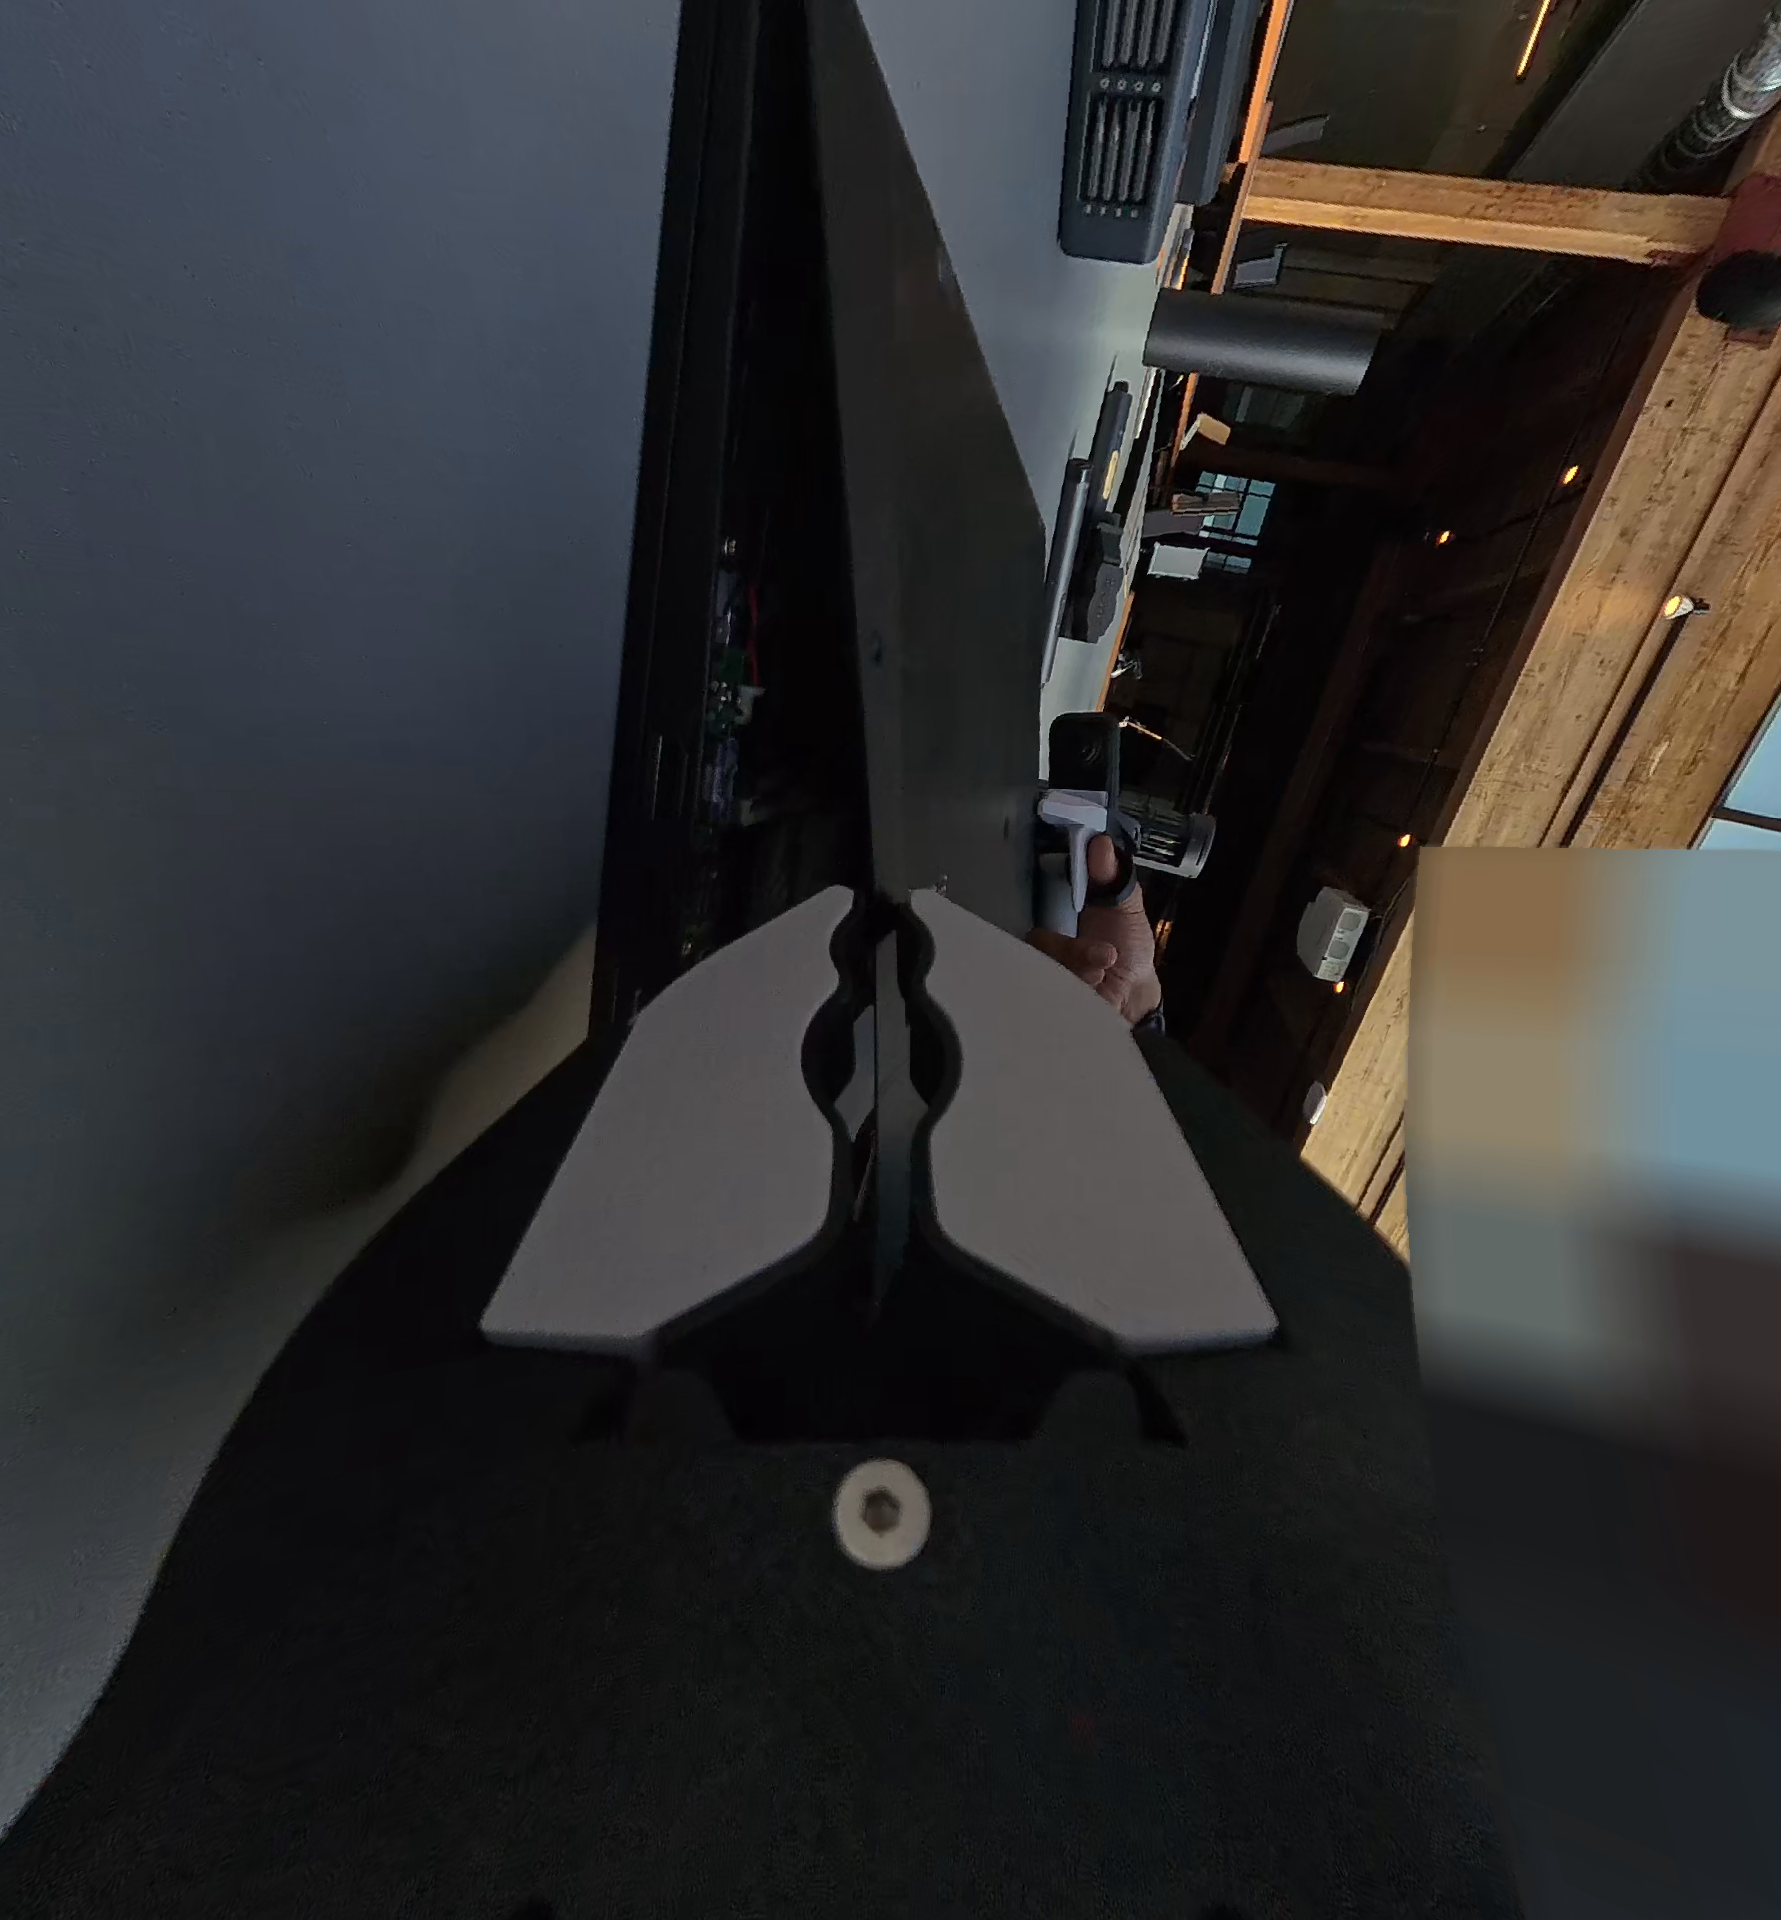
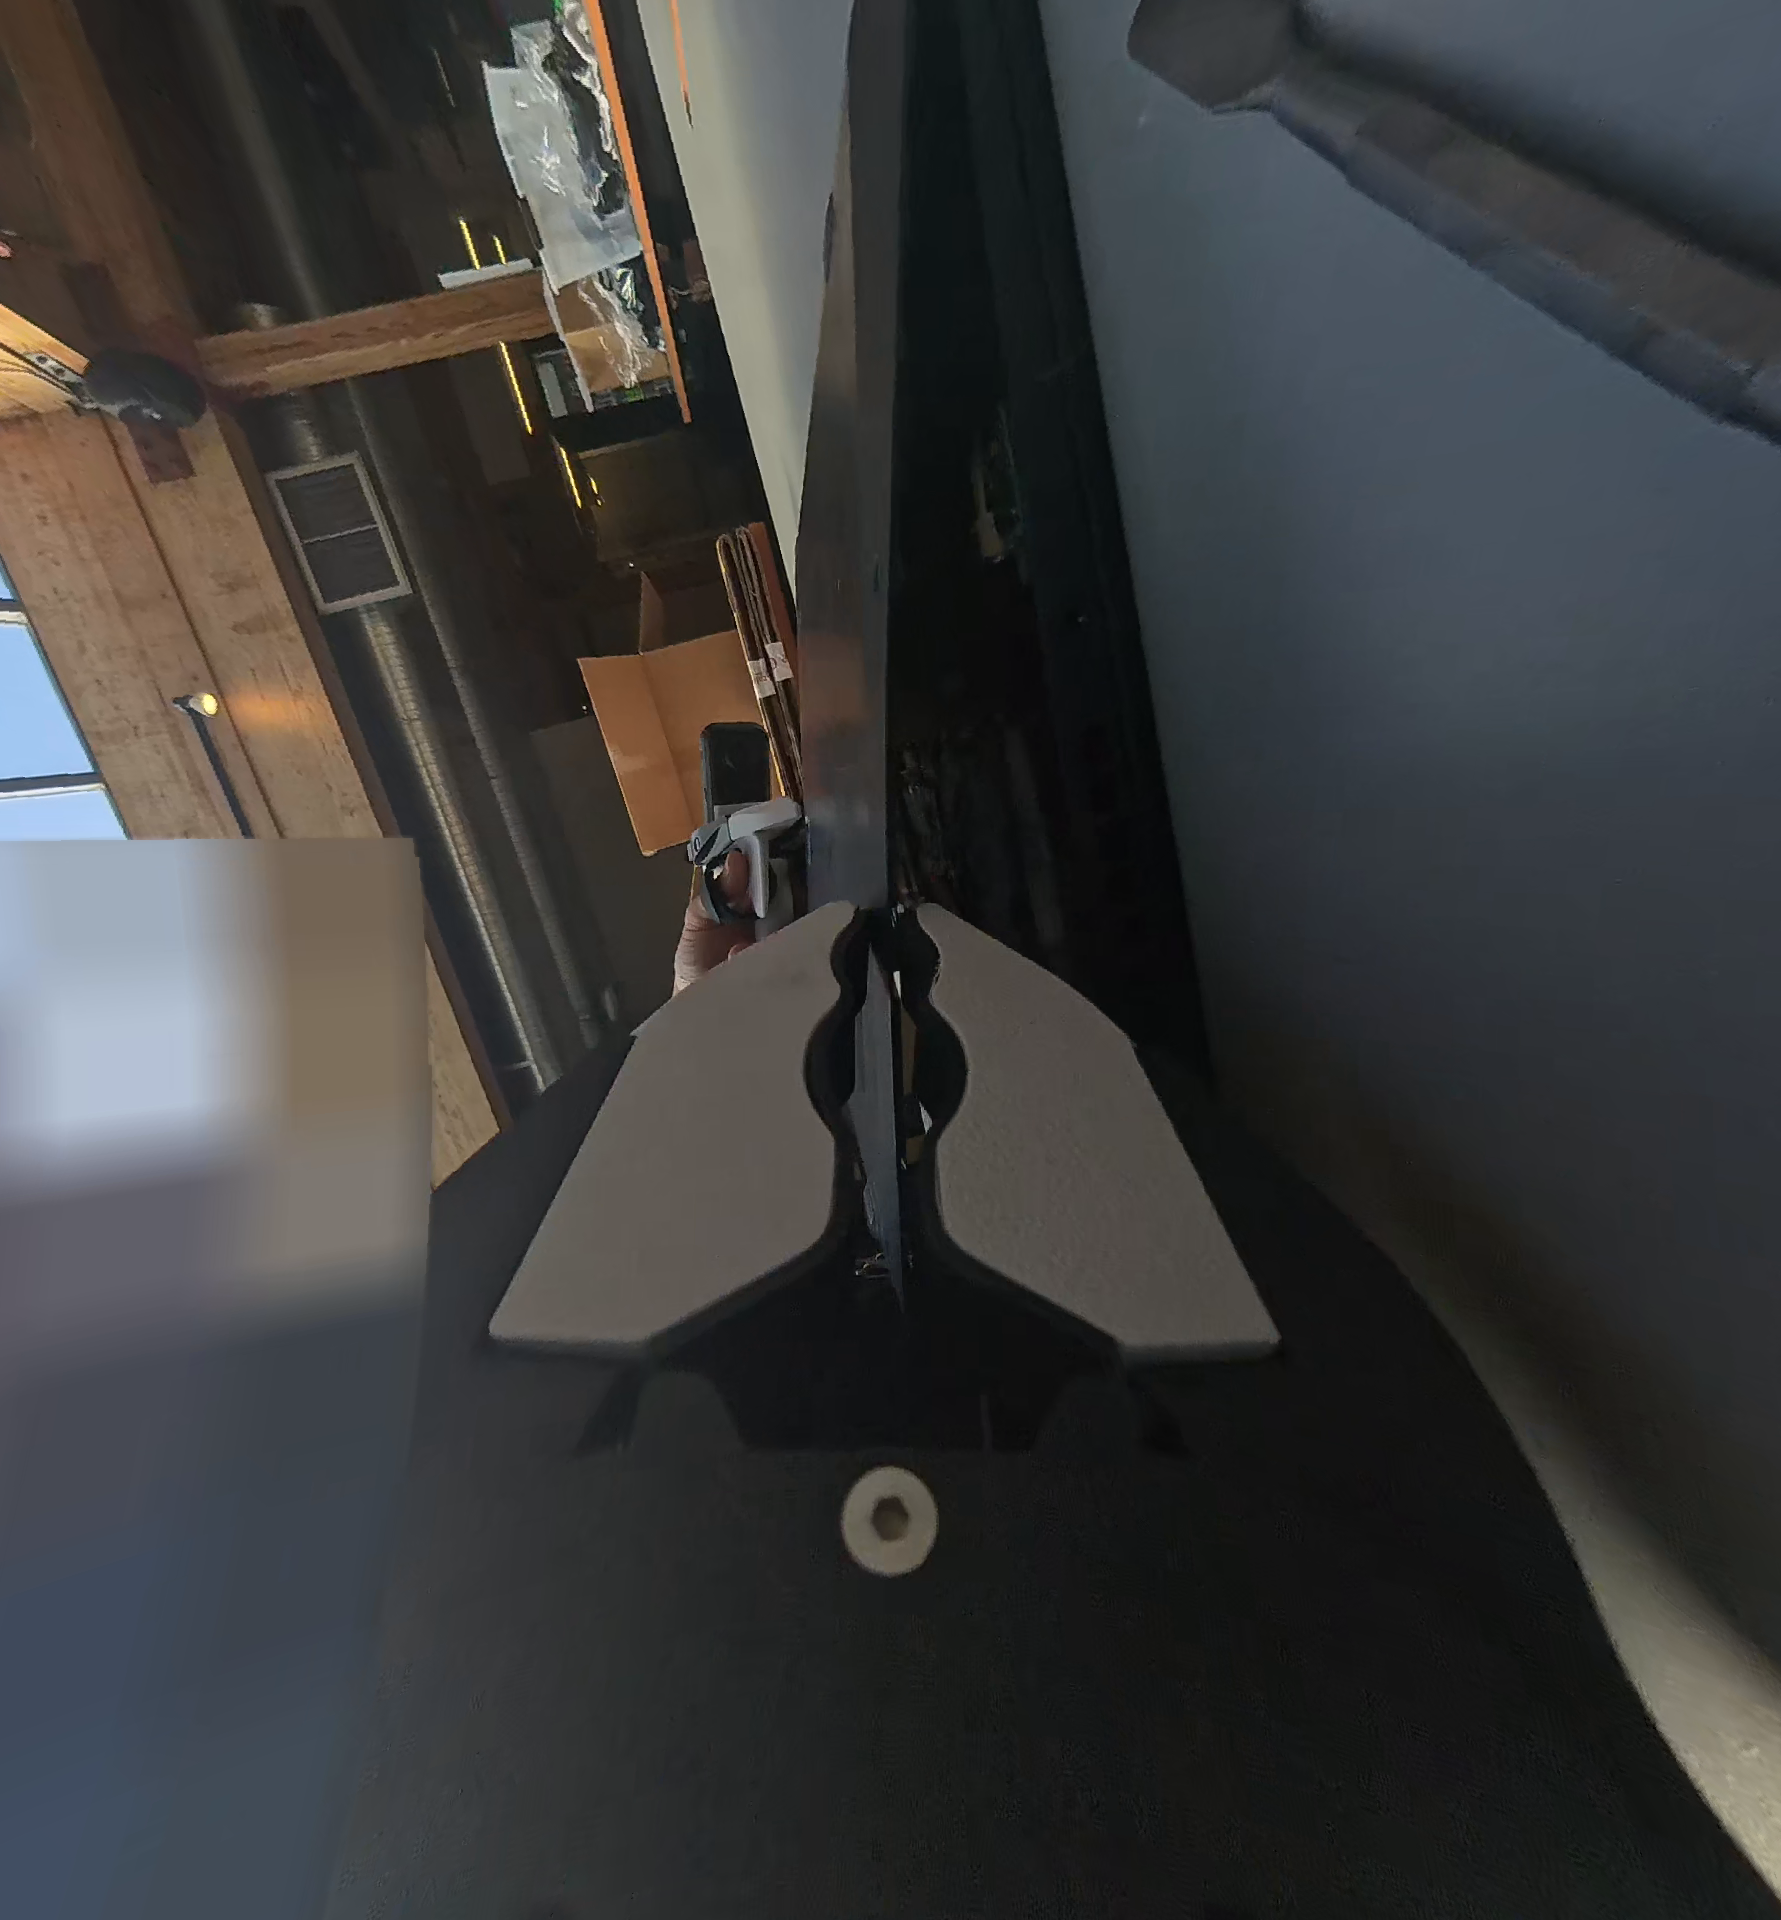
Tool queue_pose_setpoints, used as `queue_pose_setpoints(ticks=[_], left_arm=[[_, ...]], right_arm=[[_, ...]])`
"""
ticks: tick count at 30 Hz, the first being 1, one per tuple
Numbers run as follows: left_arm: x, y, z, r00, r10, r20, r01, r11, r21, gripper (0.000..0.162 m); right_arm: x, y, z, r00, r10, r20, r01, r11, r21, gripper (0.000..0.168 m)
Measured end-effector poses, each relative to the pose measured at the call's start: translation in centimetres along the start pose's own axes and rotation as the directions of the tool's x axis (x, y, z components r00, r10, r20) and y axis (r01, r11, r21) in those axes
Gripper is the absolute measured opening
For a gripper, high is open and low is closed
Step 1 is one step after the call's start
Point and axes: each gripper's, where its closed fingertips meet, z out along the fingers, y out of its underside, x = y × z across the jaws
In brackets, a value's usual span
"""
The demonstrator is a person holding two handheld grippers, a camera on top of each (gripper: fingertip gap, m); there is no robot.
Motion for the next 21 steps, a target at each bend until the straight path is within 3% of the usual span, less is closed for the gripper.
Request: queue_pose_setpoints(ticks=[6,13,17,21], left_arm=[[0.3,0.0,-0.1,0.999,-0.032,-0.019,0.032,0.999,0.020,0.004],[0.5,0.8,0.3,1.000,0.031,0.005,-0.031,1.000,-0.003,0.005],[0.7,1.0,0.4,1.000,0.027,-0.013,-0.028,1.000,-0.011,0.017],[0.7,1.3,0.5,0.999,0.005,-0.032,-0.005,1.000,-0.018,0.035]], right_arm=[[0.0,0.0,0.0,1.000,0.030,-0.002,-0.030,0.999,0.029,0.005],[0.4,-0.2,-0.2,1.000,0.021,-0.005,-0.021,0.998,0.051,0.010],[0.0,0.1,0.0,0.999,0.032,0.024,-0.033,0.998,0.054,0.013],[-0.2,0.1,0.0,0.999,0.032,0.044,-0.035,0.996,0.080,0.003]])
